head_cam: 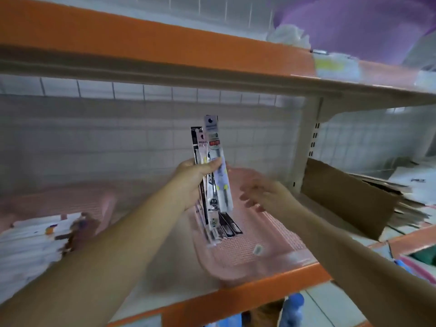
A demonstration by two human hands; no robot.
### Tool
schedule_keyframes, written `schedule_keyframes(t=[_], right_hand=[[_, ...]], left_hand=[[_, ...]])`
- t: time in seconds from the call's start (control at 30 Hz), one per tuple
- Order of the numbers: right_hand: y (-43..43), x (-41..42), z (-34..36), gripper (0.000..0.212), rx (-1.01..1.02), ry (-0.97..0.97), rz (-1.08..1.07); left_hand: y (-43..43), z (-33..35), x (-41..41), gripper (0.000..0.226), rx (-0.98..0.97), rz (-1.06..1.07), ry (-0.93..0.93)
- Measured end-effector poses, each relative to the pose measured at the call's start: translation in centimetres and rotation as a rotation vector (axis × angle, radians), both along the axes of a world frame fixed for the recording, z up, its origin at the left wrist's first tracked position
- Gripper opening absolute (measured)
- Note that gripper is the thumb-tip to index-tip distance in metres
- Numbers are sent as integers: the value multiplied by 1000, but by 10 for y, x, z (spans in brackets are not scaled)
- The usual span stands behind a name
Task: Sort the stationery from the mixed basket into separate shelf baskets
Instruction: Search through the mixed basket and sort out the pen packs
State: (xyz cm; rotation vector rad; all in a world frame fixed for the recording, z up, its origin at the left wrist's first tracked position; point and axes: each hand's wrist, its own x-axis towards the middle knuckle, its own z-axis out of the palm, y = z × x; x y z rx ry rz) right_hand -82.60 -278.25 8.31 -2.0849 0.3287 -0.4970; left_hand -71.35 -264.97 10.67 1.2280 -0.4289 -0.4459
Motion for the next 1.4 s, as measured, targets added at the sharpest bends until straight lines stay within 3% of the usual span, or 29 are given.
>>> schedule_keyframes(t=[0.07,0.13,0.17,0.27,0.33,0.4,0.5,0.57,0.67,0.83,1.0,1.23,1.33,1.4], right_hand=[[-10,15,-1,15,-12,55,132],[-16,27,-5,17,-32,54,193],[-19,31,-8,17,-31,54,215],[-27,44,-17,16,-25,90,278],[-32,52,-21,24,-50,125,283],[-36,61,-23,32,-47,127,286],[-41,71,-26,31,-37,64,315],[-42,77,-31,34,-66,19,312],[-42,81,-39,25,46,4,291],[-46,82,-42,16,271,-33,271],[-47,82,-46,15,296,-23,246],[-48,78,-42,16,412,-61,291],[-47,77,-42,17,421,-64,314],[-47,78,-42,16,410,-58,318]], left_hand=[[-13,-5,1,13,-19,81,19],[-23,-13,4,16,-12,156,61],[-26,-16,5,34,-30,173,87],[-40,-38,26,121,-91,173,118],[-49,-57,46,141,-95,160,152],[-51,-52,36,118,-101,157,185],[-54,-45,16,37,-92,149,189],[-57,-50,14,12,-103,152,183],[-56,-50,11,15,-103,133,209],[-57,-55,19,41,-66,330,183],[-56,-60,21,12,-76,422,154],[-58,-63,14,13,26,414,59],[-57,-65,17,36,43,441,67],[-56,-65,18,26,65,431,56]])
